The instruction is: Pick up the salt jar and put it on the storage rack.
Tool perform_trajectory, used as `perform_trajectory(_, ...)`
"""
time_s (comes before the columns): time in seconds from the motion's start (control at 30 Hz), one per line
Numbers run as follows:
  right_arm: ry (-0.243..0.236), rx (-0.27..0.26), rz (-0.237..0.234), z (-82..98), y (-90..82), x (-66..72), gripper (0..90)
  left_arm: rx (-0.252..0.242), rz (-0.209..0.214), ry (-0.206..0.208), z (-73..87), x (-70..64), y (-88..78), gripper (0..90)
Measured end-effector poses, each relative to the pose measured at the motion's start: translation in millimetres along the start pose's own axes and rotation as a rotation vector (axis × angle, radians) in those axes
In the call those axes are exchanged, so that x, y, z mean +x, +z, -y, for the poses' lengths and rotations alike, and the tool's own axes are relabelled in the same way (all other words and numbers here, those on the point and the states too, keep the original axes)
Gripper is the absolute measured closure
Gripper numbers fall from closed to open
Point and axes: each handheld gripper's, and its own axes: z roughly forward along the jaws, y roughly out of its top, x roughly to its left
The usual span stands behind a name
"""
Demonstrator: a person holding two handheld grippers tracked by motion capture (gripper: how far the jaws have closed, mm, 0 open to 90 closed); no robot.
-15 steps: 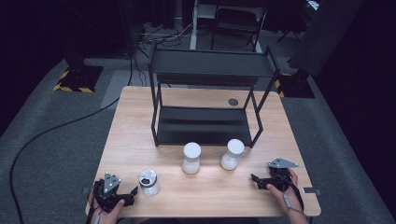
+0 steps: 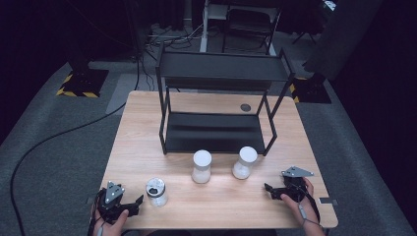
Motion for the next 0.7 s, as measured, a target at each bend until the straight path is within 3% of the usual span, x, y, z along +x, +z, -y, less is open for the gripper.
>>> perform_trajectory(0.1,0.0,0.0,0.001,0.4,-0.4,0.4,5.3,-0.027,0.0,0.02,-2.8,-3.2,-4.7,6.6)
perform_trajectory(0.57,0.001,0.001,0.0,0.3,-0.6,0.3,5.2,-0.196,0.001,0.013,7.3,-16.2,-35.9,9.8)
perform_trajectory(0.7,0.001,0.001,0.0,0.2,-0.6,0.3,5.2,-0.217,-0.001,0.005,7.5,-19.1,-40.6,10.3)
